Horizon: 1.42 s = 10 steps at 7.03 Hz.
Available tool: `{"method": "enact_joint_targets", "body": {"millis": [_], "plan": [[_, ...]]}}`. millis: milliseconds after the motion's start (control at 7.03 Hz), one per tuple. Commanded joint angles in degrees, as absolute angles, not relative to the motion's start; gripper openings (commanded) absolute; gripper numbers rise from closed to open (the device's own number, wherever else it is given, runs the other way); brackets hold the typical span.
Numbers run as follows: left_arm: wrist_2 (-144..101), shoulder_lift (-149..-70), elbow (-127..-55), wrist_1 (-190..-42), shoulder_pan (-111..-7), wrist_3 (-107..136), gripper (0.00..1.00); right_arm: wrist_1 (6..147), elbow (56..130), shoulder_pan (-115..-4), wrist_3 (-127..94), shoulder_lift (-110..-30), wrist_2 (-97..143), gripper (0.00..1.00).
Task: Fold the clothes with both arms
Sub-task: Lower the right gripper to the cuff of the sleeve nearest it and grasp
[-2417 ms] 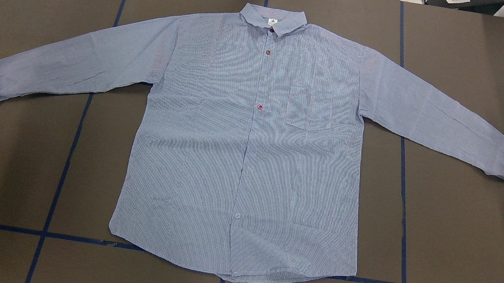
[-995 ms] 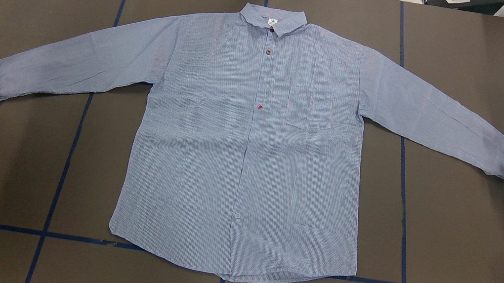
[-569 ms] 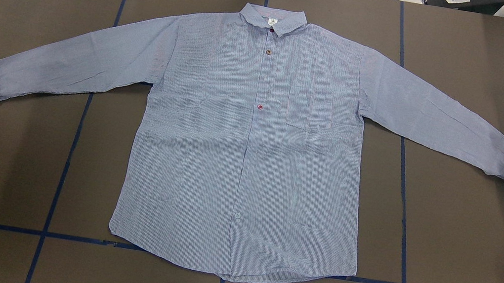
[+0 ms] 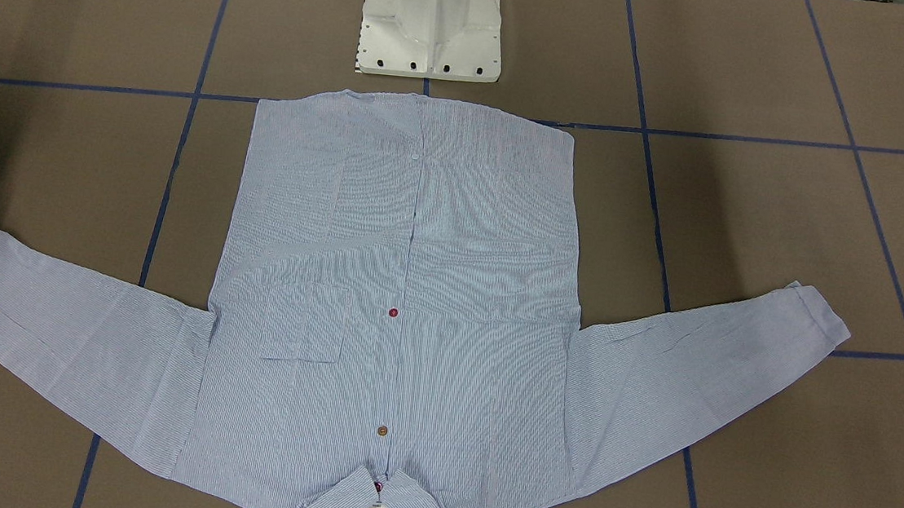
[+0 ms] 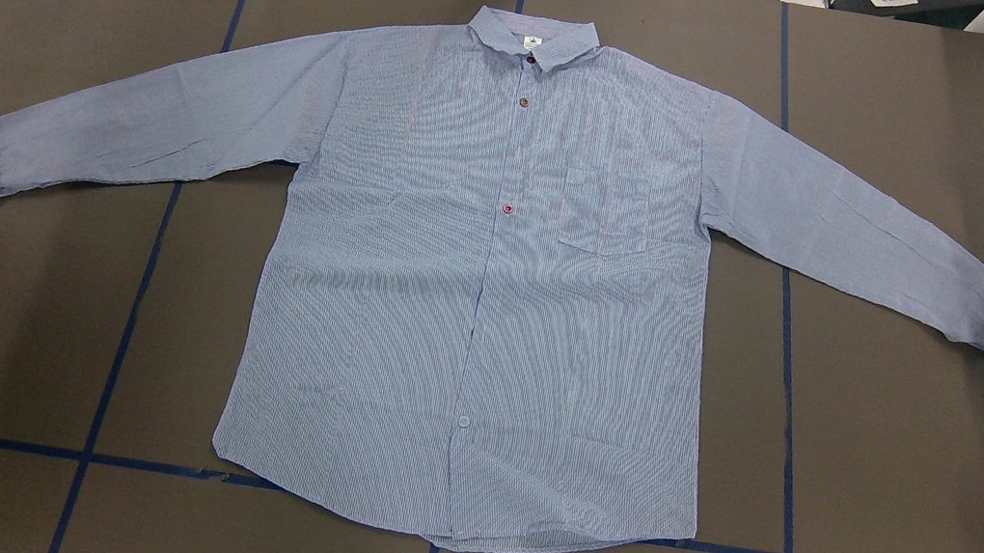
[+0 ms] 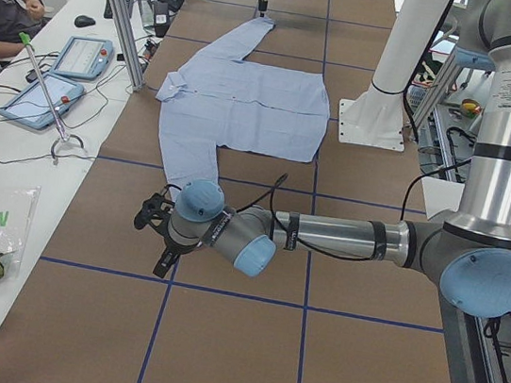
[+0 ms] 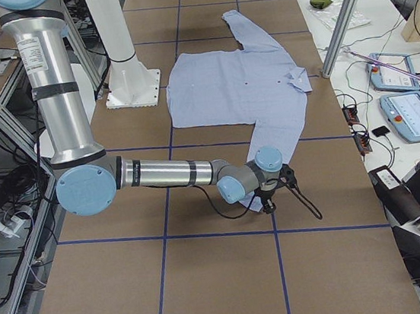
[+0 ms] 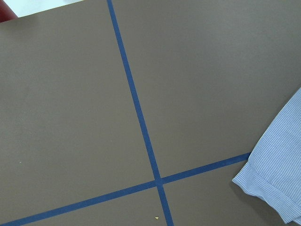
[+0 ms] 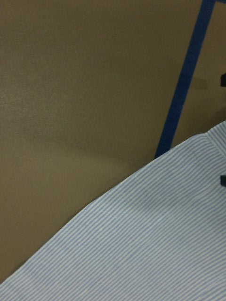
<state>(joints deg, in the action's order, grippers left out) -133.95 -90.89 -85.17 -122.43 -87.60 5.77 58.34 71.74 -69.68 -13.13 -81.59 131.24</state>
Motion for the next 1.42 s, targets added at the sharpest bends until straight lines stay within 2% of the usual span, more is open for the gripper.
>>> {"method": "enact_joint_targets", "body": {"millis": [0, 427, 711, 995, 1280], "plan": [[-133.9, -90.9, -85.2, -122.4, -87.6, 5.8, 1.00, 58.8, 70.8, -69.4, -13.2, -81.5, 131.6, 0.66], [-133.9, -90.9, -85.4, -122.4, -87.6, 5.8, 1.00, 58.8, 69.8, -69.3, -13.1, -81.7, 132.4, 0.66], [-133.9, -90.9, -86.0, -122.4, -87.6, 5.9, 1.00, 58.9, 69.4, -69.3, -13.2, -81.7, 133.0, 0.52], [-133.9, -90.8, -86.2, -122.3, -87.6, 5.9, 1.00, 59.4, 69.5, -69.2, -13.1, -81.5, 133.4, 0.32], [-133.9, -90.8, -86.1, -122.3, -87.6, 5.8, 1.00, 60.9, 69.7, -69.0, -13.2, -80.6, 134.1, 0.25]]}}
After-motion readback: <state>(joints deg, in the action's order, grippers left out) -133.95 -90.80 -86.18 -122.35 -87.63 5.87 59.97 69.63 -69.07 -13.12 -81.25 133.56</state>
